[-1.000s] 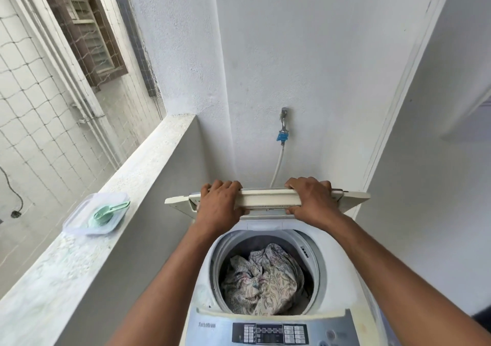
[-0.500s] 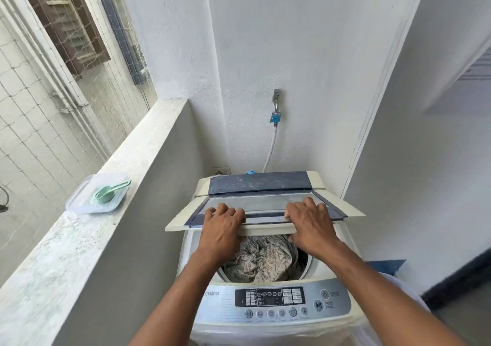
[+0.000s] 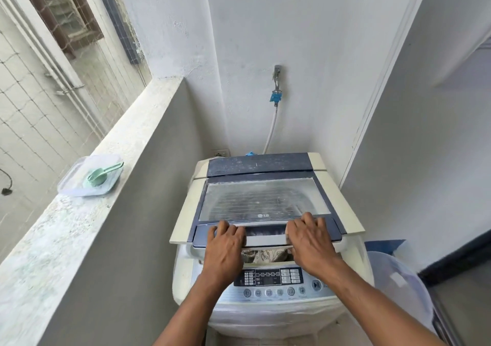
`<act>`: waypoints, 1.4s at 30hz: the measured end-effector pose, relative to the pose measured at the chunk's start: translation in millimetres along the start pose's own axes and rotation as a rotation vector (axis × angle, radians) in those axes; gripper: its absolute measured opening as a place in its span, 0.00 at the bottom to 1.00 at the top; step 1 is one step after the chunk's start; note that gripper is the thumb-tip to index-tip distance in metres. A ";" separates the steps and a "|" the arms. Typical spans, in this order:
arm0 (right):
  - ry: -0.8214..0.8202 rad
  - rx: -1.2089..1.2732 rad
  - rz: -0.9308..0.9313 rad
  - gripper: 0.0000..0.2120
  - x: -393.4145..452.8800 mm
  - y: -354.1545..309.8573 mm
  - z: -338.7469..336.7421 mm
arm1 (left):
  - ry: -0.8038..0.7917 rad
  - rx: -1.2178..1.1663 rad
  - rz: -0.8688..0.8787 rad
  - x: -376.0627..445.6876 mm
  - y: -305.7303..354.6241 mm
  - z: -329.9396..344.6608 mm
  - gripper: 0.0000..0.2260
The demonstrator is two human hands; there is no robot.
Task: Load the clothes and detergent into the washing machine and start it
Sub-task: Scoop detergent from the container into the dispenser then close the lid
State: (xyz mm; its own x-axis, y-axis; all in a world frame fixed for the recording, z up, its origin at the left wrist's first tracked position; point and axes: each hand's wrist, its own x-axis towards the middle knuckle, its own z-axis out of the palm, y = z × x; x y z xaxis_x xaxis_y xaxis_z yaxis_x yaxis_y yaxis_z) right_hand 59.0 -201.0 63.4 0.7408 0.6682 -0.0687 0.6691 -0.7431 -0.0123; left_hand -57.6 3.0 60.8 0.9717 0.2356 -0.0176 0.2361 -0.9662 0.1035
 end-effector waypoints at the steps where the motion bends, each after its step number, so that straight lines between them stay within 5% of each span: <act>1: -0.022 -0.004 -0.007 0.14 -1.4 -0.6 3.2 | -0.009 -0.006 -0.008 -1.4 1.2 2.8 0.13; 4: -0.055 -0.005 -0.033 0.11 -4.8 -1.8 10.7 | -0.039 -0.020 -0.015 -4.8 0.1 16.9 0.14; 12: -0.141 -0.053 -0.058 0.27 -10.6 -6.5 33.3 | -0.174 0.022 -0.032 -11.5 2.9 38.7 0.23; 42: -0.133 0.104 0.021 0.13 -2.8 -7.2 63.5 | -0.116 -0.078 -0.084 -18.2 0.7 62.3 0.27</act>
State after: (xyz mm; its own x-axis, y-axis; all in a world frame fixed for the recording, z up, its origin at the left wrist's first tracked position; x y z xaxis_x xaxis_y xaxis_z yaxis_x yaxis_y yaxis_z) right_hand 48.4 -199.9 0.3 0.7356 0.6468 -0.2015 0.6387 -0.7613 -0.1121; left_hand -74.7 -8.5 -0.8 0.9441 0.2968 -0.1432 0.3193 -0.9316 0.1739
